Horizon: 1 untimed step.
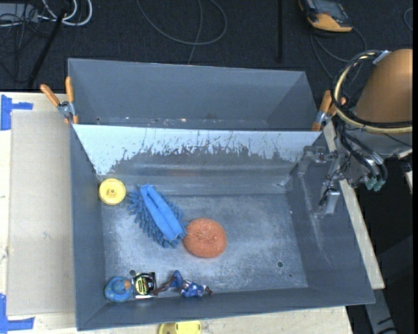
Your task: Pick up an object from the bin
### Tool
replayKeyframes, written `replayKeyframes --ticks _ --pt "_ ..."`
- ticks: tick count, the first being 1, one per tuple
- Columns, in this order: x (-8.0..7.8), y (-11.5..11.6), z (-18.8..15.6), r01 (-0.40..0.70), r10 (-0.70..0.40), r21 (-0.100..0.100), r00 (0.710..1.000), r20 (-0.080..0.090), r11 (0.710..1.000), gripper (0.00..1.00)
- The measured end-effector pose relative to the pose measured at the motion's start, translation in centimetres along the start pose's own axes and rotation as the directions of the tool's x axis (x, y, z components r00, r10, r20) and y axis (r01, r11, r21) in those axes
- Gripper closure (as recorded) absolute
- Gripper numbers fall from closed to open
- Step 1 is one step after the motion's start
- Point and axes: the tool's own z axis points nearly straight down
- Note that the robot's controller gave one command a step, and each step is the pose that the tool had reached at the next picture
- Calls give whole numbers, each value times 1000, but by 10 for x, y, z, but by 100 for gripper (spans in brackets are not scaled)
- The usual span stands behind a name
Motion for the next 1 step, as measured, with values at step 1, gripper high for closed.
replayKeyframes --ticks 1 --pt "-1 1 -5 3 -3 1 1000 7 1000 0"
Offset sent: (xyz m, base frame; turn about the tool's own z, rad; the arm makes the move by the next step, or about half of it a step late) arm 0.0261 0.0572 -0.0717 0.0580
